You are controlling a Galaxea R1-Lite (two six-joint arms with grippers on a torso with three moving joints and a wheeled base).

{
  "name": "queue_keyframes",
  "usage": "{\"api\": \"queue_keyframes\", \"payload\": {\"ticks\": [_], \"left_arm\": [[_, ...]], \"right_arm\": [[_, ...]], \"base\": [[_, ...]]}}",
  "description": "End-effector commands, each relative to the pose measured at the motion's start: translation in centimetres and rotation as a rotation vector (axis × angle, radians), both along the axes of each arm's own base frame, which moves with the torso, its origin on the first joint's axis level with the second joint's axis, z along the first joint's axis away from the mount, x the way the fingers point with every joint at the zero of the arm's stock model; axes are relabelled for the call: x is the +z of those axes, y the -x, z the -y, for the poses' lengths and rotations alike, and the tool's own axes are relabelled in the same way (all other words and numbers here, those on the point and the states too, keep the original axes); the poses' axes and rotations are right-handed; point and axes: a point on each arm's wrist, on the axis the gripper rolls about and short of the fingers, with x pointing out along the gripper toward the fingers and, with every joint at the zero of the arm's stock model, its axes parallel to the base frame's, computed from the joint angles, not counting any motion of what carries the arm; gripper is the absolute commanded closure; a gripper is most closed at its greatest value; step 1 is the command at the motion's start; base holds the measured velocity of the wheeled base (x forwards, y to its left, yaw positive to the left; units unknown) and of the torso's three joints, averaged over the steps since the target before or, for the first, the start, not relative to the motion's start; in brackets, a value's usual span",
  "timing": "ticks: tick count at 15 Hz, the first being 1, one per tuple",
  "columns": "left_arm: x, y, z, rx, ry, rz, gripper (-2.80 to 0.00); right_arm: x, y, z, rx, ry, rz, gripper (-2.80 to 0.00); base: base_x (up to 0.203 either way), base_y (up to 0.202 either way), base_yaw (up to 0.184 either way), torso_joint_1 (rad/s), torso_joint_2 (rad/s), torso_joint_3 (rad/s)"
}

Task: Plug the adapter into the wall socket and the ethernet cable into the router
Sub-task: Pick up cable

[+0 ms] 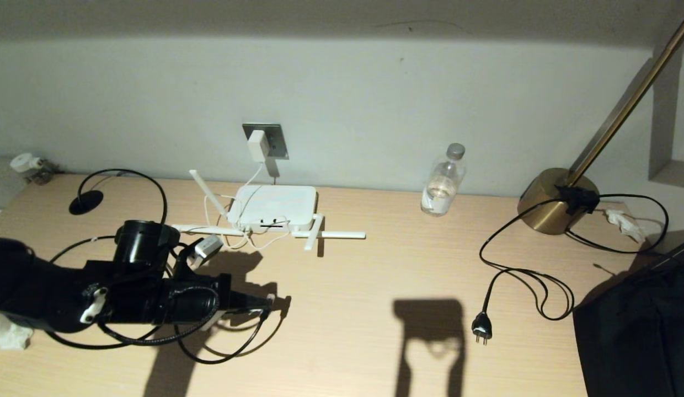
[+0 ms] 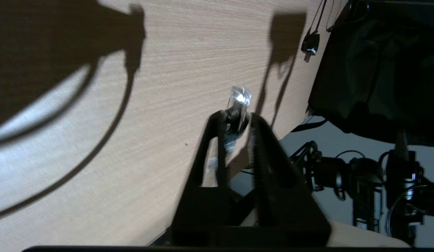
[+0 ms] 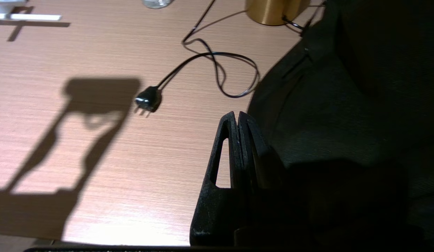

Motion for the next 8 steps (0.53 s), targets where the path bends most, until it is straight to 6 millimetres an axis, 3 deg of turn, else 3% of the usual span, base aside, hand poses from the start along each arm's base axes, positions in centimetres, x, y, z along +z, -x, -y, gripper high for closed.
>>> {"api": "queue_keyframes", "payload": {"ticks": [1, 5, 8], "left_arm": [[-1.6, -0.8, -0.2, 0.004, 0.003, -0.034, -2.80], [-0.8, -1.2, -0.1, 0.002, 0.002, 0.027, -2.80], [2.8, 0.8, 0.3, 0.032, -0.077, 0.187, -2.80]], "right_arm": [[0.0, 0.0, 0.0, 0.000, 0.000, 0.000, 0.00], [0.0, 0.0, 0.0, 0.000, 0.000, -0.001, 0.00], [0.0, 0.0, 0.0, 0.000, 0.000, -0.001, 0.00]], "base": [[0.000, 0.000, 0.000, 0.000, 0.00, 0.000], [0.000, 0.000, 0.000, 0.000, 0.00, 0.000], [0.000, 0.000, 0.000, 0.000, 0.00, 0.000]]}}
